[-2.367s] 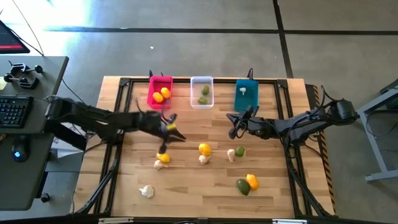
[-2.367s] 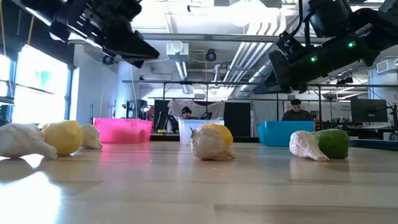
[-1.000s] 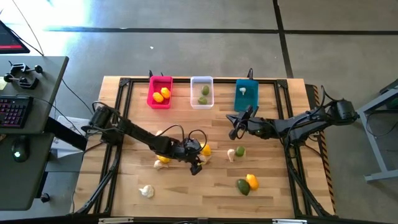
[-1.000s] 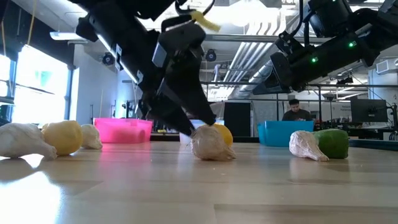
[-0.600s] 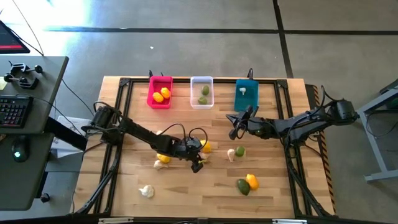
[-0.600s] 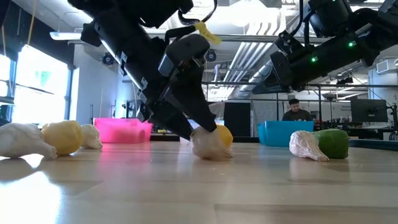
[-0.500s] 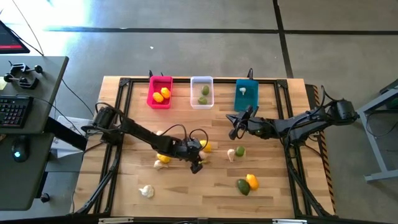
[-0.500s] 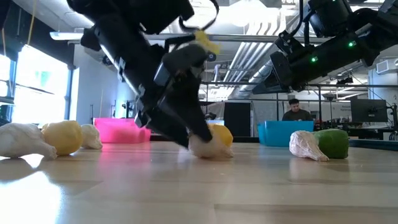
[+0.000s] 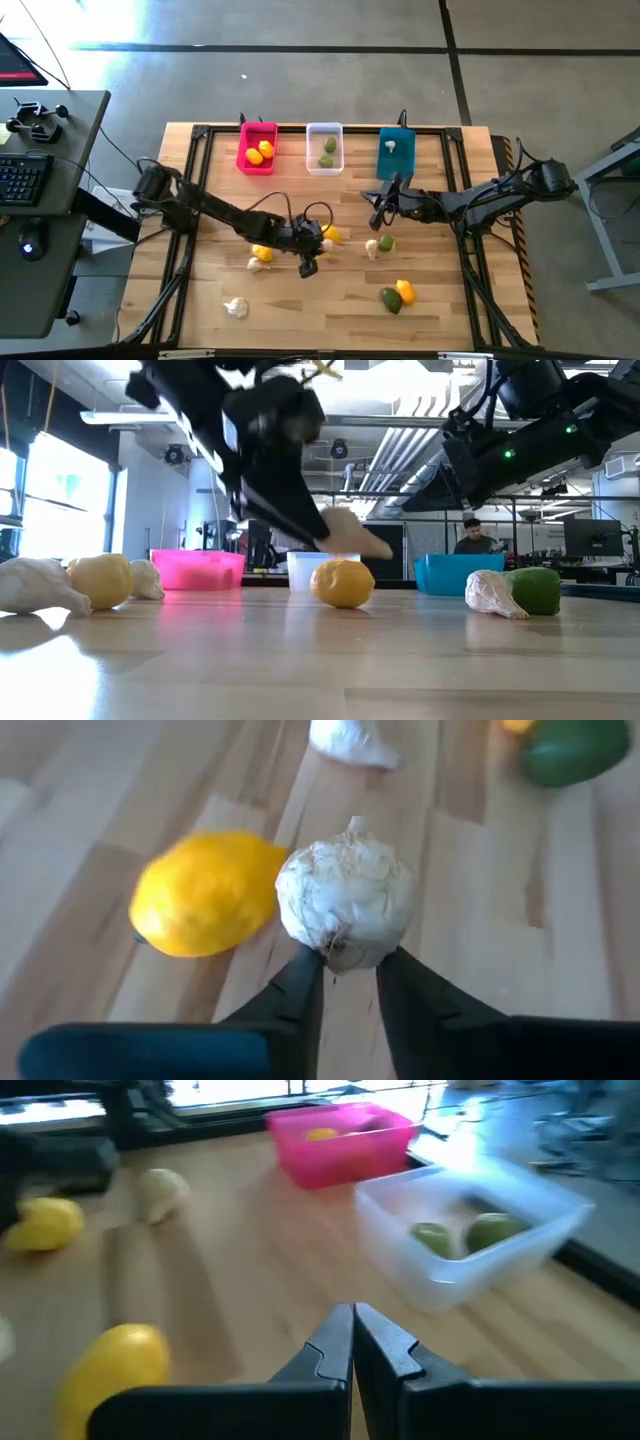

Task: Sort produce into baskets
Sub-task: Put the white garlic into the blue bin

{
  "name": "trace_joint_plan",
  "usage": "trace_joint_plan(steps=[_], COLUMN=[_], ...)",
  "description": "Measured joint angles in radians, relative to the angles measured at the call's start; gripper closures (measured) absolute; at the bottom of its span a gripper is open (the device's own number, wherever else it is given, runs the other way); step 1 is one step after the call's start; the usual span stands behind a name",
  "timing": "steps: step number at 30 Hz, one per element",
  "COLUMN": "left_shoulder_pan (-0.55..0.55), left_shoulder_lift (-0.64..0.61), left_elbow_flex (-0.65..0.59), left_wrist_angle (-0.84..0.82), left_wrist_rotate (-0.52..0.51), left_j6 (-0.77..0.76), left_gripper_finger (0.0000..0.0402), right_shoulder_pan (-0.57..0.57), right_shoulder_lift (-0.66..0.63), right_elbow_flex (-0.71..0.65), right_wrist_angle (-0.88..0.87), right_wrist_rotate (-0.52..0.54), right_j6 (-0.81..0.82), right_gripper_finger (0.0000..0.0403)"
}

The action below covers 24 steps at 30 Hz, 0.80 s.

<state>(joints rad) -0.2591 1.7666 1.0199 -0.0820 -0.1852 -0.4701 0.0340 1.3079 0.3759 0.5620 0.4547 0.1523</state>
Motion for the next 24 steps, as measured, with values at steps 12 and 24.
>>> trace_joint_plan(steps=[12, 24], left_shoulder_pan=[0.075, 0.019], left_shoulder_lift=[-0.184, -0.195], left_elbow_flex=[0.000, -0.089], left_wrist_angle=[-0.074, -0.069], left_wrist_rotate=[-0.008, 0.115], left_j6=[0.139, 0.212], left_gripper_finger=[0.0357, 0.0390], right_shoulder_pan=[0.164, 0.260], right_shoulder_lift=[0.002, 0.109], right_elbow_flex=[0.074, 0.139], right_wrist_angle=[0.018, -0.005], right_wrist_rotate=[-0.098, -0.081], right_j6=[-0.020, 0.007], right_gripper_finger=[0.0289, 0.0210])
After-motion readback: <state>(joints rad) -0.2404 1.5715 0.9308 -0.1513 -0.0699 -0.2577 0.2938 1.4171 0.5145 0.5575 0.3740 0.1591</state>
